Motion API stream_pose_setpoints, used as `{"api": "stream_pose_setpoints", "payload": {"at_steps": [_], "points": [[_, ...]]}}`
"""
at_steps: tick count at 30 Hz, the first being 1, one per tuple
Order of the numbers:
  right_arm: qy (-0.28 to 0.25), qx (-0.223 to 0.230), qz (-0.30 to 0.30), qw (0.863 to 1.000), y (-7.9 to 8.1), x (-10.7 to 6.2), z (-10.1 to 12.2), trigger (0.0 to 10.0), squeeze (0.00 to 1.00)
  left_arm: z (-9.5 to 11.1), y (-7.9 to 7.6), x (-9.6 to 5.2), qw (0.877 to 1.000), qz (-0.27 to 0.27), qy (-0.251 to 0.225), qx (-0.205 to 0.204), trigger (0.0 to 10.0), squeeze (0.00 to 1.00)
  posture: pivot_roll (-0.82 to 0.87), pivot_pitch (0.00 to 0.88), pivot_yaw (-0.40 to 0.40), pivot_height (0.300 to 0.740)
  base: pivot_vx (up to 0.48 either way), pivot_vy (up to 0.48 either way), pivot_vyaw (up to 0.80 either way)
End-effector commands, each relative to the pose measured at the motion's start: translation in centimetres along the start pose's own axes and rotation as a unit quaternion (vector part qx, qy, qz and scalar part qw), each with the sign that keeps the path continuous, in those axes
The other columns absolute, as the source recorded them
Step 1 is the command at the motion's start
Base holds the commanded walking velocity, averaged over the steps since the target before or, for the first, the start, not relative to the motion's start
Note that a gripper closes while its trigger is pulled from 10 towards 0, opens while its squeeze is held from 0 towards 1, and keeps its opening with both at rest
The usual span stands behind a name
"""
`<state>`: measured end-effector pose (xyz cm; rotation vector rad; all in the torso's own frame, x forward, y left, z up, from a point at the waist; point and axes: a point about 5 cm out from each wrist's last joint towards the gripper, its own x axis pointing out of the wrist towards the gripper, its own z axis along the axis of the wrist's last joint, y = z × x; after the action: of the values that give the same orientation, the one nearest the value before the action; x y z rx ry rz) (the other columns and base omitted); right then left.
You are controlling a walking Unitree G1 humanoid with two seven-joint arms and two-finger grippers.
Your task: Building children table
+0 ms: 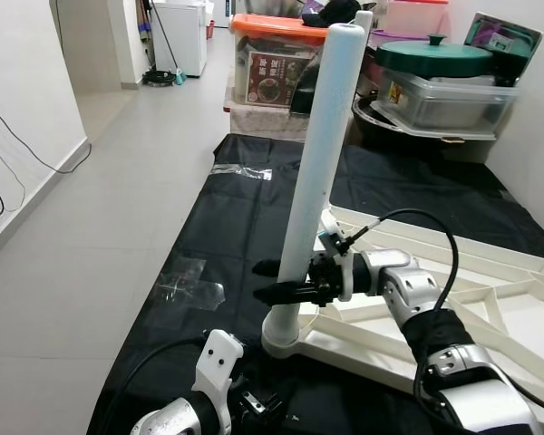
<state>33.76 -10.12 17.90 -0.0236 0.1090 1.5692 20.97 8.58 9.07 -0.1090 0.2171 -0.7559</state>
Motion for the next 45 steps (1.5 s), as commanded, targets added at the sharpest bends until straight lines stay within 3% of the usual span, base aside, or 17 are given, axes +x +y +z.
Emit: {"api": "stream_pose_setpoints", "payload": {"at_steps": [1, 7, 10, 12, 13, 15, 17, 19, 25, 27, 28, 29, 30, 36, 37, 40, 45], "points": [[-0.001, 0.001, -0.047, 0.999, 0.0, 0.5, -1.1, 0.0, 0.0, -0.4, -0.2, 0.0, 1.0, -0.004, 0.007, -0.004, 10.0, 0.0, 0.25, 0.0, -0.125, 0.74, 0.0, 0.0, 0.0], [-0.067, 0.004, -0.2, 0.978, -0.6, 0.0, -1.2, 0.0, 0.0, -0.4, -0.1, 0.0, 1.0, -0.005, 0.007, -0.004, 10.0, 0.0, 0.24, 0.0, -0.119, 0.74, 0.0, 0.0, 0.0], [-0.074, 0.028, -0.352, 0.933, -2.1, -0.9, -1.7, 0.0, 0.0, -0.3, 0.0, -0.1, 1.0, -0.005, 0.006, -0.004, 10.0, 0.0, 0.23, 0.0, -0.113, 0.74, 0.0, 0.0, 0.0], [-0.074, 0.028, -0.352, 0.933, -2.1, -0.9, -1.7, 0.0, 0.0, -0.3, 0.0, -0.1, 1.0, -0.005, 0.006, -0.004, 10.0, 0.0, 0.23, 0.0, -0.113, 0.74, 0.0, 0.0, 0.0], [-0.073, 0.029, -0.417, 0.906, -2.5, -1.4, -1.9, 0.0, 0.0, -0.3, 0.0, -0.1, 1.0, -0.005, 0.007, -0.004, 10.0, 0.0, 0.23, 0.0, -0.112, 0.74, 0.0, 0.0, 0.0], [-0.07, 0.04, -0.615, 0.784, -2.3, -3.5, -2.9, 0.0, 0.0, -0.3, 0.0, -0.1, 1.0, -0.006, 0.007, -0.004, 10.0, 0.0, 0.23, 0.0, -0.11, 0.74, 0.0, 0.0, 0.0], [-0.071, 0.055, -0.72, 0.689, -0.9, -4.7, -3.9, 0.0, 0.0, -0.3, 0.0, -0.1, 1.0, -0.005, 0.007, -0.004, 10.0, 0.0, 0.24, 0.0, -0.116, 0.74, 0.0, 0.0, 0.0], [-0.071, 0.055, -0.72, 0.689, -0.9, -4.7, -3.9, 0.0, 0.0, -0.3, 0.0, -0.1, 1.0, -0.005, 0.007, -0.004, 10.0, 0.0, 0.24, 0.0, -0.116, 0.74, 0.0, 0.0, 0.0], [-0.072, 0.106, -0.772, 0.622, 1.1, -3.5, -5.2, 0.0, 0.0, -0.1, 0.0, -0.2, 1.0, 0.0, 0.0, 0.0, 10.0, 0.0, 0.24, 0.0, -0.12, 0.74, 0.0, 0.0, 0.0], [-0.079, 0.112, -0.764, 0.63, 1.0, -3.0, -5.1, 0.0, 0.0, -0.1, 0.0, -0.2, 1.0, 0.0, -0.004, 0.002, 10.0, 0.0, 0.24, 0.0, -0.117, 0.74, 0.0, 0.0, 0.0], [-0.091, 0.112, -0.747, 0.649, 0.8, -2.4, -4.9, 10.0, 0.0, 0.1, -0.1, -0.2, 1.0, 0.001, -0.013, 0.006, 10.0, 0.0, 0.24, 0.0, -0.118, 0.74, 0.0, 0.0, 0.0], [-0.099, 0.111, -0.734, 0.663, 0.6, -1.9, -4.7, 10.0, 0.0, 0.2, -0.1, -0.3, 1.0, 0.002, -0.018, 0.008, 10.0, 0.0, 0.23, 0.0, -0.118, 0.74, 0.0, 0.0, 0.0], [-0.106, 0.103, -0.714, 0.685, 0.4, -1.5, -4.4, 10.0, 1.0, 0.5, -0.1, -0.3, 1.0, 0.004, -0.027, 0.014, 10.0, 0.0, 0.23, 0.0, -0.118, 0.74, 0.0, 0.0, 0.0], [-0.123, 0.08, -0.692, 0.707, -0.1, -1.4, -3.8, 10.0, 1.0, 0.9, 0.0, -0.4, 0.998, 0.022, -0.041, 0.034, 10.0, 0.0, 0.23, 0.0, -0.124, 0.74, 0.0, 0.0, 0.0], [-0.14, 0.07, -0.652, 0.742, -0.8, -1.4, -3.2, 10.0, 0.0, 1.1, 0.0, -0.5, 0.996, 0.04, -0.052, 0.053, 10.0, 0.0, 0.23, 0.0, -0.125, 0.74, 0.0, 0.0, 0.0], [-0.141, 0.079, -0.55, 0.82, -1.9, -1.7, -2.5, 10.0, 0.0, 1.6, 0.0, -0.7, 0.993, 0.062, -0.068, 0.08, 10.0, 0.0, 0.23, 0.0, -0.125, 0.74, 0.0, 0.0, 0.0], [-0.135, 0.091, -0.538, 0.827, -1.8, -1.6, -2.5, 10.0, 0.0, 1.6, 0.0, -0.7, 0.992, 0.064, -0.071, 0.082, 10.0, 0.0, 0.23, 0.0, -0.125, 0.74, 0.0, 0.0, 0.0]]}}
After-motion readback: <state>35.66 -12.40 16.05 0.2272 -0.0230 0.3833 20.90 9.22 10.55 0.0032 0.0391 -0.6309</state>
